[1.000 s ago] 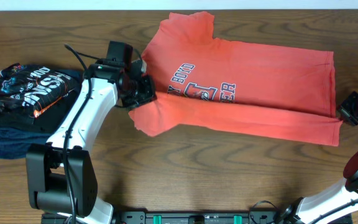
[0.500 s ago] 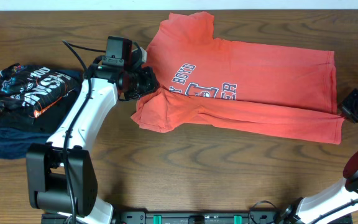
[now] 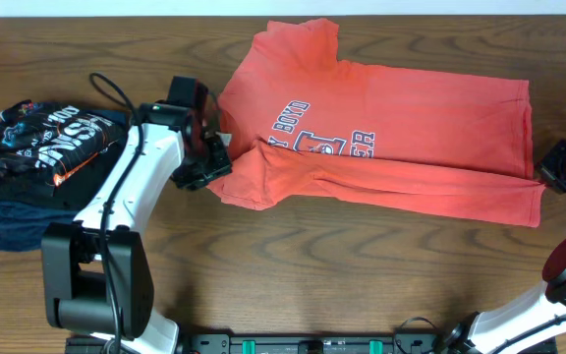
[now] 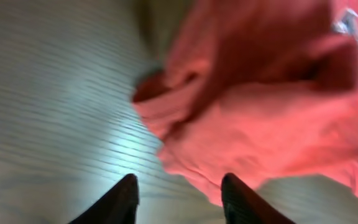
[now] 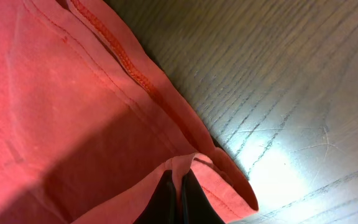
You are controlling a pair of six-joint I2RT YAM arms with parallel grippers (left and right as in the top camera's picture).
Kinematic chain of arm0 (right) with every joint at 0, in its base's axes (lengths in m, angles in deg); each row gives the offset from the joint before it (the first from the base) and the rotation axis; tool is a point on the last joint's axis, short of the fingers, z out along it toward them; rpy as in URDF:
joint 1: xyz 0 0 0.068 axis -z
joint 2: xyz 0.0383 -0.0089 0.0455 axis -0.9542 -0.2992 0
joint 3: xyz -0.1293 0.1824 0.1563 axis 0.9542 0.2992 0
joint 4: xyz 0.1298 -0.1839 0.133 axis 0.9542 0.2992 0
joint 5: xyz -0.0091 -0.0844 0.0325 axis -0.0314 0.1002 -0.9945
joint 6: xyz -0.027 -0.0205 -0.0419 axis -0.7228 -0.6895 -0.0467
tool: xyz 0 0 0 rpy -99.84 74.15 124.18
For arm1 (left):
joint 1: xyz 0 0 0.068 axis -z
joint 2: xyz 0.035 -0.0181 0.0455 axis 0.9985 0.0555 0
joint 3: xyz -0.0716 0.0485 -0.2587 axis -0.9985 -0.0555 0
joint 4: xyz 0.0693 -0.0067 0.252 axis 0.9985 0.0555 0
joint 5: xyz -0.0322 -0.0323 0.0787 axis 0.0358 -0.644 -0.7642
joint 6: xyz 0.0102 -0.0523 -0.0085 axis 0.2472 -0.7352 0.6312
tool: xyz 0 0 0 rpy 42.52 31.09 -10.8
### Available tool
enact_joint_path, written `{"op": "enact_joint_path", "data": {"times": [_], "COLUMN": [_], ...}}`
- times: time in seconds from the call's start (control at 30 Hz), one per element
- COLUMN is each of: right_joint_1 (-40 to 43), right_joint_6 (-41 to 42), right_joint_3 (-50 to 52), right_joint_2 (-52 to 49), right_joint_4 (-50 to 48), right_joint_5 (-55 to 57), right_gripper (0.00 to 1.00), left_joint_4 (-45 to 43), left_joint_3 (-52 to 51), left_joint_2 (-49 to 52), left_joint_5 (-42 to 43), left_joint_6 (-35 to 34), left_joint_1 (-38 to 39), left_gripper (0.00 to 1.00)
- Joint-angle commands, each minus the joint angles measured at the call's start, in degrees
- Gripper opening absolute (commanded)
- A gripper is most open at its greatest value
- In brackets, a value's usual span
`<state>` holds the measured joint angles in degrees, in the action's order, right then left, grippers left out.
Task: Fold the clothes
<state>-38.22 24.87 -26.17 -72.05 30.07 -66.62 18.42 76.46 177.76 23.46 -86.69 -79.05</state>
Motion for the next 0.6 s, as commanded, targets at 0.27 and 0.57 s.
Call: {"op": "enact_joint_path", "data": {"times": [0.27,0.57], "right_joint_1": [-0.3,-0.3], "right_joint_6": [0.3,0.3], "right_joint_3": [0.1,0.1], "right_joint_2": [1.4,1.4], "right_joint_4": [0.2,0.3], "right_joint_5": [0.6,0.6], "right_gripper": [0.01,0.01], "left_joint_4": [-10.9,-14.1], "left_joint_3": [-8.7,-9.9], "left_joint_2": [0.8,0.8], "left_joint_5": [-3.1,-3.0], "left_joint_6": [-6.9,-6.9], "left_joint_1": [-4.0,-4.0], "left_gripper": [0.65,0.59]}}
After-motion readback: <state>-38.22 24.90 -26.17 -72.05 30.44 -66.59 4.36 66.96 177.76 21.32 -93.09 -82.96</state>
